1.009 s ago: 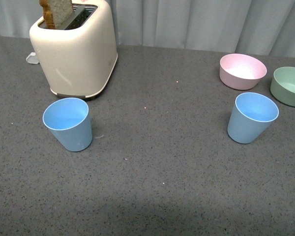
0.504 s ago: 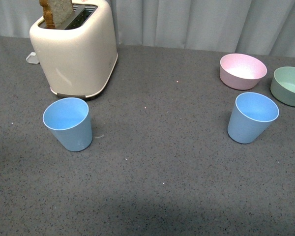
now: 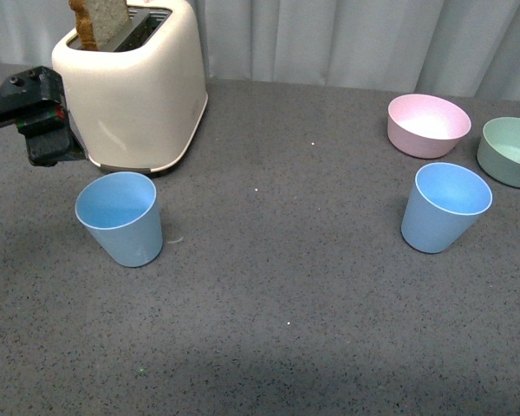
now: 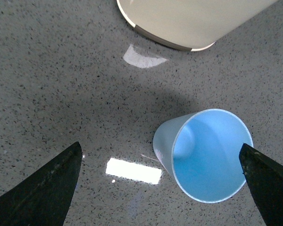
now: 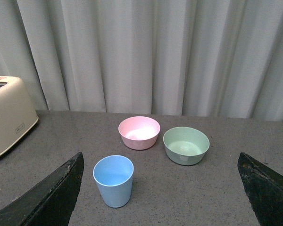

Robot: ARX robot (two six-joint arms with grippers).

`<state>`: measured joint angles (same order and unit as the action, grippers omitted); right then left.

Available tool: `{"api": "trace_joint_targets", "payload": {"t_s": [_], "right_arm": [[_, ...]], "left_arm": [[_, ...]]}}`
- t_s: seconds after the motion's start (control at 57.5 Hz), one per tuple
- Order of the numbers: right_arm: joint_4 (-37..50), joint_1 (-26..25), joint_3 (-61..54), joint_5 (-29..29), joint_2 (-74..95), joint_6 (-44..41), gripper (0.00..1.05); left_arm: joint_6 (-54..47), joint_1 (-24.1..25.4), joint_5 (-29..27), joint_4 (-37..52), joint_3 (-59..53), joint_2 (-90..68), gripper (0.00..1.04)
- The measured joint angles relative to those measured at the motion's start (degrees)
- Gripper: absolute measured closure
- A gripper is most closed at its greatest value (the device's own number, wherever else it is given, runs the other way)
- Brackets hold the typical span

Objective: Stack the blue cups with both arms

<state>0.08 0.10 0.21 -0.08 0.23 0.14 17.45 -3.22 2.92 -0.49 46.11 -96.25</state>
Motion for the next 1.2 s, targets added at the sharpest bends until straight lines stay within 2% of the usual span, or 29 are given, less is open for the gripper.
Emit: {"api": "trace_joint_targets", "payload": {"t_s": [0.139,0.47,0.661,0.783,1.026,1.061,1.2], "right_arm": [[0.0,0.0,0.0,0.0,0.0,0.0,0.1],[0.0,0.0,0.0,0.0,0.0,0.0,0.1],[0.0,0.0,0.0,0.0,0.0,0.0,0.1],[0.0,0.0,0.0,0.0,0.0,0.0,0.1],[0.0,0.0,0.0,0.0,0.0,0.0,0.1],[0.0,0.0,0.0,0.0,0.0,0.0,0.1],[0.0,0.0,0.0,0.0,0.0,0.0,0.1]], "left_arm": [[0.85,-1.49,1.84,-0.39,1.53,-3.85,0.07],[1.79,-3.3,1.81,-1.81,5.66,-11.41,0.08],[3.08,-3.19,1.73,-2.75,7.45,-13.94,0.36],[3.74,-3.04,2.21,-3.43,8.11,-14.38,0.63],[3.69,-3.17,3.28,-5.14,8.28,-14.56,0.98],[3.89,-3.19,3.3,-5.25,8.28,-14.56,1.02],[3.74,-3.65,3.52,-5.79,8.31,-14.23,1.01]]}}
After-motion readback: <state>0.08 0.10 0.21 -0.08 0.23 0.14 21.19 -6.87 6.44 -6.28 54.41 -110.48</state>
